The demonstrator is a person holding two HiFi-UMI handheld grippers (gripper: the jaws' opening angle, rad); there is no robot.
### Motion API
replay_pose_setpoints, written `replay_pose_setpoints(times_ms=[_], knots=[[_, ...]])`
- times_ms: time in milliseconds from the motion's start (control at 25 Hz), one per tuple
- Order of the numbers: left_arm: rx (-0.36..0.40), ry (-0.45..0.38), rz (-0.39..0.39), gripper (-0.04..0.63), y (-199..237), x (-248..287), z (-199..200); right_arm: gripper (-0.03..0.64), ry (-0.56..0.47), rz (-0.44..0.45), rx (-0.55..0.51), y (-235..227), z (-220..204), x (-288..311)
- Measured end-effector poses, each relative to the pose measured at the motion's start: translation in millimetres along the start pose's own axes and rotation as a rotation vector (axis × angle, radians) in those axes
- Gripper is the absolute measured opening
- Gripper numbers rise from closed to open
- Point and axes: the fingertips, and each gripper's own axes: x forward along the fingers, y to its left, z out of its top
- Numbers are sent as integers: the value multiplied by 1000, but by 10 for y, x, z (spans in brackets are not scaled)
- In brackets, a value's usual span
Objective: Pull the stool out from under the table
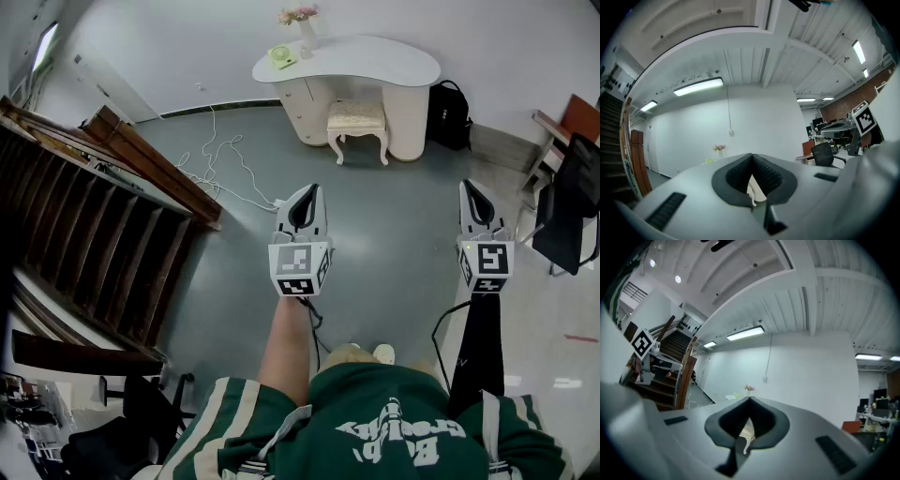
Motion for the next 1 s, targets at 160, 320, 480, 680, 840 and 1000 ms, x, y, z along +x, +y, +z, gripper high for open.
replay_pose_setpoints(times_ms=[160,320,480,680,840,1000], knots=[[-2,-17,3,3,40,-28,61,3,-2,20,7,77,31,-6],[1,-25,5,3,53,-68,95,3,5,33,-14,129,41,-22],[11,-28,-7,3,22,-115,128,4,-4,41,-10,194,93,-54],[41,-28,1,5,17,-187,148,5,-38,-12,60,158,148,-114],[27,-39,-3,102,-38,-256,179,204,-43,15,107,179,146,-181],[20,-58,-2,246,-87,-341,210,420,-49,84,146,262,149,-232]])
